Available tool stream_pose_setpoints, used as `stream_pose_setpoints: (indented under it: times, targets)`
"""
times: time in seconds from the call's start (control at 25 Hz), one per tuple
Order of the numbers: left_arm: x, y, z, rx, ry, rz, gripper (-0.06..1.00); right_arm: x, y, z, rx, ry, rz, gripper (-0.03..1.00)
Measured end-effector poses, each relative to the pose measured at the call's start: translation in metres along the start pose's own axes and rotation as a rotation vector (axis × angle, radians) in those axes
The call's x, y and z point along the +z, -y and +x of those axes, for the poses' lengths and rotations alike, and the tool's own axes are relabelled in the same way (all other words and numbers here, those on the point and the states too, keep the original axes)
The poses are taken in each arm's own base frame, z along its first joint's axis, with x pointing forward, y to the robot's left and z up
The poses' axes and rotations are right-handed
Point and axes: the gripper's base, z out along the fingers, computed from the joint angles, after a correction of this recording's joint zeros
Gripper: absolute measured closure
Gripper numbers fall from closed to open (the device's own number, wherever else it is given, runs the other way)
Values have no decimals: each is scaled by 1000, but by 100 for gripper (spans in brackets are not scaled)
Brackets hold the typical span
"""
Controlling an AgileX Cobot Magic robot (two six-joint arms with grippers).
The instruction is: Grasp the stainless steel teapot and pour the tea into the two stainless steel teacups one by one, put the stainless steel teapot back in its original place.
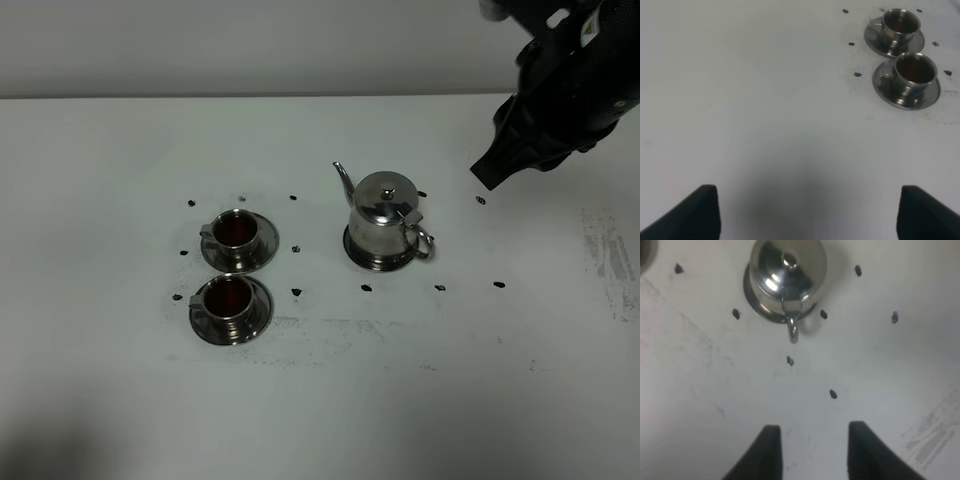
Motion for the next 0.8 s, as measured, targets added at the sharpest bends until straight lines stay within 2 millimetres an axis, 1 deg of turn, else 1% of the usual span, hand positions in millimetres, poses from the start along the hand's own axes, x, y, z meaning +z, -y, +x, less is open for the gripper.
stream_pose_setpoints:
  times: [0.08,0.12,0.16,0.24,0.32,0.4,0.44,0.56,0.68,0.8]
  targets:
    - [0,0,0,0,0,0,25,-25,-1,7,-3,58,28,73]
    - [0,0,0,0,0,0,25,-37,-1,13,-6,84,48,75]
    - [0,0,0,0,0,0,25,-46,-3,21,-7,97,60,76]
    - [0,0,0,0,0,0,25,-63,-5,42,7,124,78,78]
    - [0,0,0,0,0,0,25,-69,-3,68,57,117,91,79]
    - [0,0,0,0,0,0,25,-66,0,100,138,86,95,80]
    - [0,0,0,0,0,0,25,-60,-2,114,180,63,80,80]
    - [0,0,0,0,0,0,25,-53,-11,157,305,46,53,80]
    - [0,0,0,0,0,0,25,-46,-21,190,393,52,71,80]
    - [0,0,0,0,0,0,25,-38,-33,217,445,68,102,80]
